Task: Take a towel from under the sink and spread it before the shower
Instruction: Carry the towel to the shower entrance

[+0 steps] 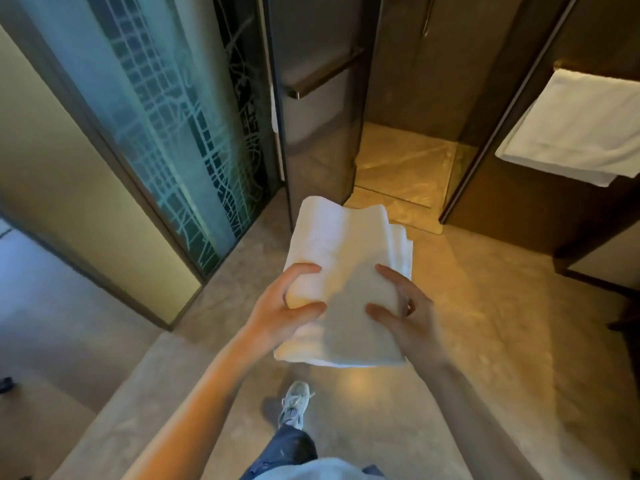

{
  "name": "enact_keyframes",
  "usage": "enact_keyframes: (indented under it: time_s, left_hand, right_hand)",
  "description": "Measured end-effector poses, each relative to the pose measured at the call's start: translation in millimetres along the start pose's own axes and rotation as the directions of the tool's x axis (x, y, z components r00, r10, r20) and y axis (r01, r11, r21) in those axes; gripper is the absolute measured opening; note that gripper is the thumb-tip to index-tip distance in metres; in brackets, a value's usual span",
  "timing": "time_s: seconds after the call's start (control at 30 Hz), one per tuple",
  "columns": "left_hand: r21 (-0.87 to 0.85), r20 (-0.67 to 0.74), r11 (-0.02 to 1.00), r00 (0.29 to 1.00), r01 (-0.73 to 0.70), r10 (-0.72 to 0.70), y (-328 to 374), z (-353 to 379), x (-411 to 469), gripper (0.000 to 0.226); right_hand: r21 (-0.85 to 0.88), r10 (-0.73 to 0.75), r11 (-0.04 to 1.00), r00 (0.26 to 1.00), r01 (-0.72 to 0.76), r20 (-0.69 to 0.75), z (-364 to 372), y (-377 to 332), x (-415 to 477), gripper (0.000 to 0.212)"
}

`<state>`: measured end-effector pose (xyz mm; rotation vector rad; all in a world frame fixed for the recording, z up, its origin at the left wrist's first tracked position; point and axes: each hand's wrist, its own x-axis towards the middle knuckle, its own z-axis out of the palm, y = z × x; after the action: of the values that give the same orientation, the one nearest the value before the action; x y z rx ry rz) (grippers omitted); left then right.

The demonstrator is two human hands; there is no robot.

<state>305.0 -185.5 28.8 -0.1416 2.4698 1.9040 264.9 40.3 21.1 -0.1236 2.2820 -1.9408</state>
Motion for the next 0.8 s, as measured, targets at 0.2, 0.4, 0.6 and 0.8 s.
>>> enact_keyframes:
  time_s: [0.2, 0.4, 0.6, 0.8]
  left_hand:
    - [-0.03, 0.137, 0.999, 0.99, -0.011, 0.015, 11.6, -41.7, 120.6, 0.052]
    - [-0.025, 0.225, 0.999, 0.974, -0.03, 0.035, 27.2, -41.3, 221.6, 0.054]
    - [-0.017, 0.296, 0.999, 0.954, -0.038, 0.041, 31.1, 4.2, 310.8, 0.051]
    - [-0.024, 0.29, 1.0, 0.957, -0.02, 0.026, 45.9, 73.1, 406.1, 0.051]
  right_hand:
    - [0.066, 0.02, 0.998, 0.993, -0.013, -0.114, 22.2, -27.6, 90.9, 0.057]
    - [0.055, 0.046, 0.998, 0.973, -0.034, -0.227, 13.0, -40.5, 161.2, 0.057]
    - [0.016, 0.066, 0.998, 0.956, -0.064, -0.286, -32.2, -27.9, 229.5, 0.06]
    - [-0.015, 0.056, 0.998, 0.96, -0.062, -0.274, -109.2, -8.0, 322.4, 0.059]
